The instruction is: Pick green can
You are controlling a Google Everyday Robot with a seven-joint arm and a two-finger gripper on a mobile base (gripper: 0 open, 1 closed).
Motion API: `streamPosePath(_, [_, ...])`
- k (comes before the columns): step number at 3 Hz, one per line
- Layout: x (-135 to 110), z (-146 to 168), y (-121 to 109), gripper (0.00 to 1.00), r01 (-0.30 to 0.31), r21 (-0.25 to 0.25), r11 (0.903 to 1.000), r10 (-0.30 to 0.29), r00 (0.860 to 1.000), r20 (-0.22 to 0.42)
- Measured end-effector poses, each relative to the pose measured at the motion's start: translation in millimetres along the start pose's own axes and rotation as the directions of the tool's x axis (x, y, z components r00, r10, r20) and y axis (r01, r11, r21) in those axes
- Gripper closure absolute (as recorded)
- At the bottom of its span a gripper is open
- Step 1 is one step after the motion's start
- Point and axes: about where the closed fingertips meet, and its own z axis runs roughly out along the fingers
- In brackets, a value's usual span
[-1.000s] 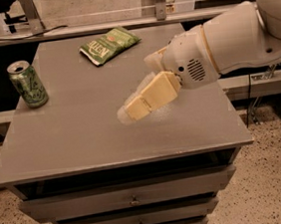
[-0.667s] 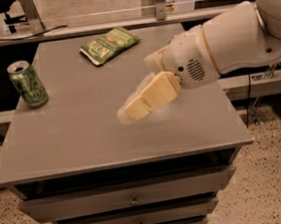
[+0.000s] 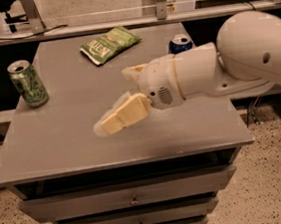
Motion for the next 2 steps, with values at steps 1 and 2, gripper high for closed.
streamPosePath(1, [8,44,-5,0.0,0.012,-0.02,0.9997,-0.01,0.996,0.093])
streamPosePath(2, [3,85,-10,0.0,0.029,-0.041,0.9987,-0.021,0.984,0.178])
